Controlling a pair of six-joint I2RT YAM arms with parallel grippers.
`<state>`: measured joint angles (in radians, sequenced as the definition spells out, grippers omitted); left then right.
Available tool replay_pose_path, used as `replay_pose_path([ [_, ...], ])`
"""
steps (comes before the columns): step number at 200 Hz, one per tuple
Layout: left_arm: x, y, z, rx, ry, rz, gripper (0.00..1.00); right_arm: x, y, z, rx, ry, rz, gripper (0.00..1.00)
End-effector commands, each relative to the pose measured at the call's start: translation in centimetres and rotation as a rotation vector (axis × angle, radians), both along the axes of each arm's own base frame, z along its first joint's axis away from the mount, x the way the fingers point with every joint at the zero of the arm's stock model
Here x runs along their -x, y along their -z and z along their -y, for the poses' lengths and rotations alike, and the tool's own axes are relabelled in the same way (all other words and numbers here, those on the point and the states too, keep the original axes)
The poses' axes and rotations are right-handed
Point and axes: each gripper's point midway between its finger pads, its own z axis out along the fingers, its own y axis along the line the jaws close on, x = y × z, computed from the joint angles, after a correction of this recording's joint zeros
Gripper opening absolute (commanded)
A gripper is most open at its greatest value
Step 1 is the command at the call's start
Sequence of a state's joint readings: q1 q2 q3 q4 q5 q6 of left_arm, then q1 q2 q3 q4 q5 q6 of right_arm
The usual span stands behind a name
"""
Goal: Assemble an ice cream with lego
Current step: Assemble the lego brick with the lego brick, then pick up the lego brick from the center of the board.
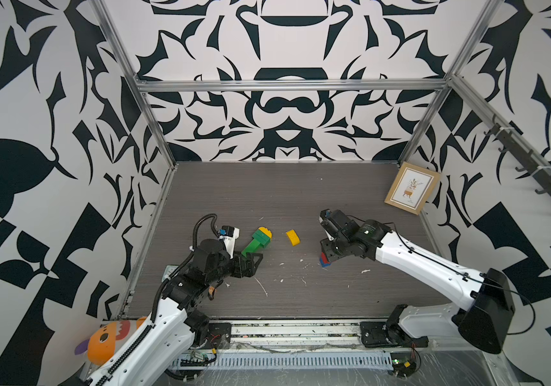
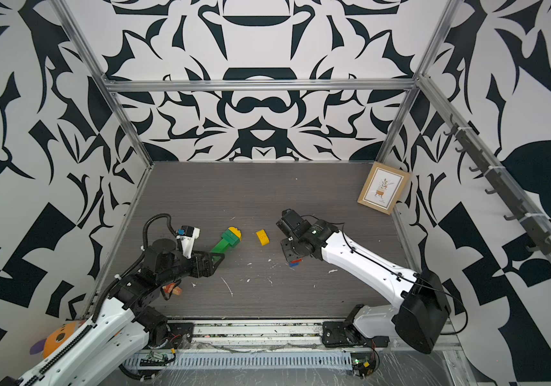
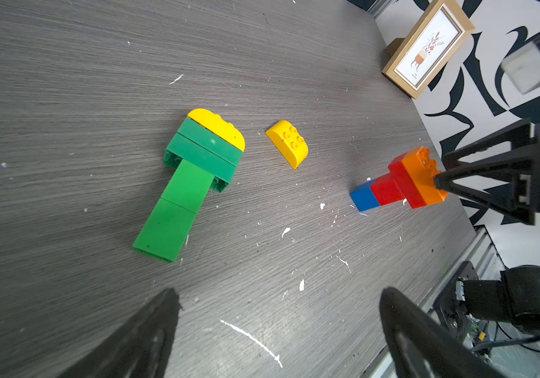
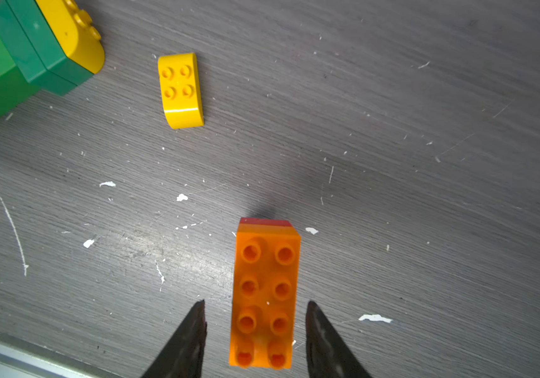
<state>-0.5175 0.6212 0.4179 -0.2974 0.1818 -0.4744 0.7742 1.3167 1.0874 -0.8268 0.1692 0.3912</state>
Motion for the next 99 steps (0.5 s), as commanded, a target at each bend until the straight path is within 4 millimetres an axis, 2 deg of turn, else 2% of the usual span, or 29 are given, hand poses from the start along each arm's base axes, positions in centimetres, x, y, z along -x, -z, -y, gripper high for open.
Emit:
replay_pose_path([
  [1,-0.3,0.0,-0.6,-0.027,-0.031,0.021,0.99,-1.7,-4.1,-0.3,0.002,-0.011,0.109,0.52],
  [23,-1.2,-0.1,-0.5,-0.018,-0.046,0.057,0.99,-3.3,-5.4,-2.1,0.008,-0.059,0.119,0.52],
  [36,-1.8,-0.2,-0.3,-0.01,-0.056,0.074,0.99,-3.9,-5.2,-4.4,-0.024,-0.118,0.088,0.52],
  [66,-2.5,-0.3,0.4,-0.004,-0.038,0.079,0.99,-5.8,-2.6,-9.4,-0.088,-0.202,0.041,0.54],
  [99,-2.4,0.2,0.7,0.0,-0.031,0.047,0.99,-7.5,1.1,-11.7,-0.044,-0.245,-0.014,0.55],
])
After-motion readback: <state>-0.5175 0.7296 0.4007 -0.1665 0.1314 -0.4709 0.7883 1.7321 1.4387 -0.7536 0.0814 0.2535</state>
